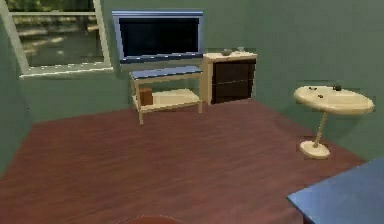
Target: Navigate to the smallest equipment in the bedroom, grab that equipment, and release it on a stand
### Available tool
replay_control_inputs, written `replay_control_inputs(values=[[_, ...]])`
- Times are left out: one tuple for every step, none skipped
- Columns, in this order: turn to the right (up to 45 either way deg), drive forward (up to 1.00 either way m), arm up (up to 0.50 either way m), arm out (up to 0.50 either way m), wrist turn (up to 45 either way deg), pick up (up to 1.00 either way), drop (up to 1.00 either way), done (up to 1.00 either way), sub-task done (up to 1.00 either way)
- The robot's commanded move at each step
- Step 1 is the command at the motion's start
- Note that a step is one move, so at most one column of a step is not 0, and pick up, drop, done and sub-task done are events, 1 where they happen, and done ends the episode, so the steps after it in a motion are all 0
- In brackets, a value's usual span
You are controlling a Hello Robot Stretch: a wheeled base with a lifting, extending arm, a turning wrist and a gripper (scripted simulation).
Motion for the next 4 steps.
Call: replay_control_inputs(values=[[0.0,0.75,0.0,0.0,0.0,0.0,0.0,0.0,0.0],[24.0,0.0,0.0,0.0,0.0,0.0,0.0,0.0,0.0],[0.0,0.3,0.0,0.0,0.0,0.0,0.0,0.0,0.0],[42.0,0.0,0.0,0.0,0.0,0.0,0.0,0.0,0.0]])
